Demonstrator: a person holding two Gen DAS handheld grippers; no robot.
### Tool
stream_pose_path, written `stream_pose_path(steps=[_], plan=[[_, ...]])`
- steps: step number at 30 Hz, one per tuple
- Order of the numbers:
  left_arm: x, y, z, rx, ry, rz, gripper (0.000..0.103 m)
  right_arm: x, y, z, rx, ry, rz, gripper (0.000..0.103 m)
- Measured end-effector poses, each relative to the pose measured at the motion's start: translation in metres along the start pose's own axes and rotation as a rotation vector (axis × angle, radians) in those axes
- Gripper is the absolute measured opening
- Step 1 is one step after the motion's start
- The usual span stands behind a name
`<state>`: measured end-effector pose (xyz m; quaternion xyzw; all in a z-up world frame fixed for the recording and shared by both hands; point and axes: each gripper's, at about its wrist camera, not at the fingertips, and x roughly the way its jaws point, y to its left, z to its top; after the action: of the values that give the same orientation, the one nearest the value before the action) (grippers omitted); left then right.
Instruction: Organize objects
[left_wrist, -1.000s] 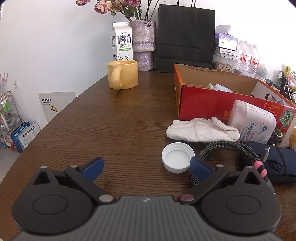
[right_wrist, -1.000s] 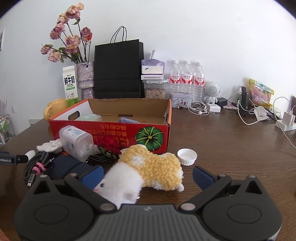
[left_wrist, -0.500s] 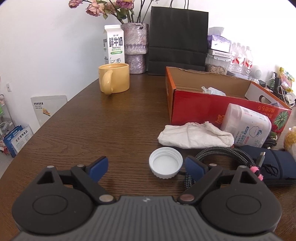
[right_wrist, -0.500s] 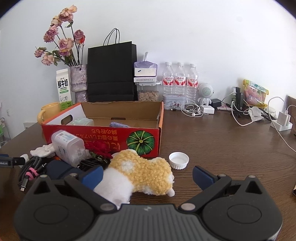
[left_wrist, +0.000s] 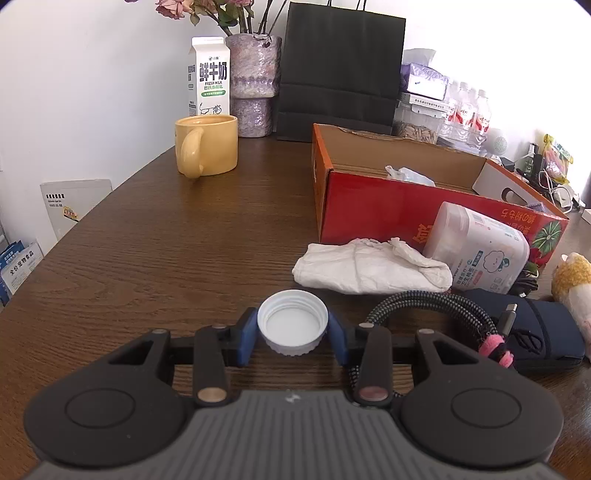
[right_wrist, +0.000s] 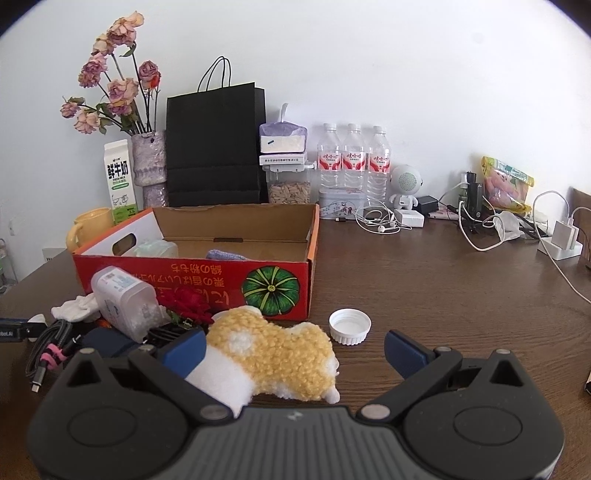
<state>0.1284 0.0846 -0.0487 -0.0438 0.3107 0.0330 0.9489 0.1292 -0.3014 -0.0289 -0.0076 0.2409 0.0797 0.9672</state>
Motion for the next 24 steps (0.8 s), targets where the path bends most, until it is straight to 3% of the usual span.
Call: stream_pose_path(steps=[13,24], plan=[[-0.002,0.003,0.004,-0.022,-0.018,0.032,0.041,0.017,-0.016,0.017,0.001,-0.026,-0.020,0.103],[-0.006,0.007,0.012,-0.046,-0.042,0.060,0.041,0.059,-0.041,0.029,0.021,0.030,-0.057,0.103]])
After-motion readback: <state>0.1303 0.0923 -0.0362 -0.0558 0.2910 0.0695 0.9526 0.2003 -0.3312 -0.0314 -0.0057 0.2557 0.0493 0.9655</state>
